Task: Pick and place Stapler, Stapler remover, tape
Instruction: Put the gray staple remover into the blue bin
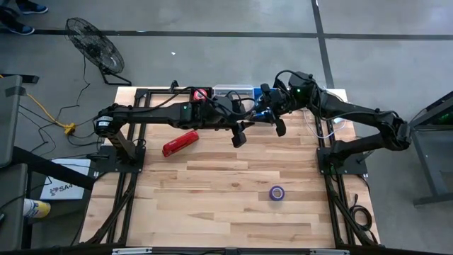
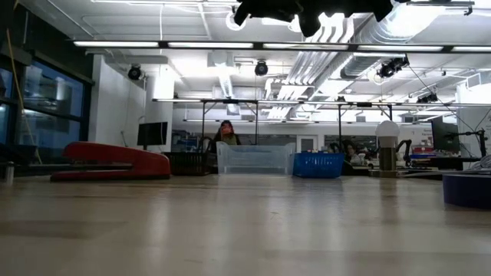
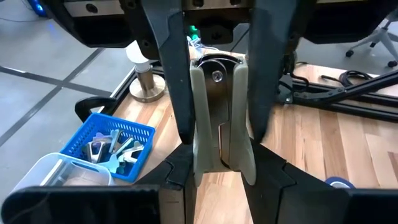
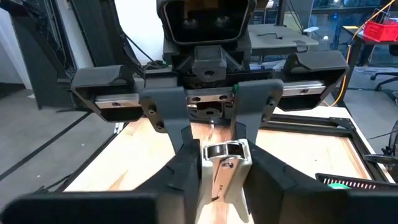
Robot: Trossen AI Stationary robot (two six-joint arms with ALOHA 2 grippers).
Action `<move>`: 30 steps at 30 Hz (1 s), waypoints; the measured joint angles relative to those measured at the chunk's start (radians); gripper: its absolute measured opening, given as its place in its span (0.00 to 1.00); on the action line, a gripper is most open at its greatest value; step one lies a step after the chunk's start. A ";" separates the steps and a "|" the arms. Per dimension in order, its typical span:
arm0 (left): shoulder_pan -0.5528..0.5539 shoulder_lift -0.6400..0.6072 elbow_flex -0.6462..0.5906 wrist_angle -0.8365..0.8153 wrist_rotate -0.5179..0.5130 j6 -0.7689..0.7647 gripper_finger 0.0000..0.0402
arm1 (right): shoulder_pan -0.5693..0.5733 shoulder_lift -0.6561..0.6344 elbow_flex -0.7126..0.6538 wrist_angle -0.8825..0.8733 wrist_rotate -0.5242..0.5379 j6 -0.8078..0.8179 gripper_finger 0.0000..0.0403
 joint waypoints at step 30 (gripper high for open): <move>0.001 -0.007 0.001 -0.074 -0.022 0.013 0.50 | 0.000 0.000 0.001 -0.045 0.128 0.009 0.19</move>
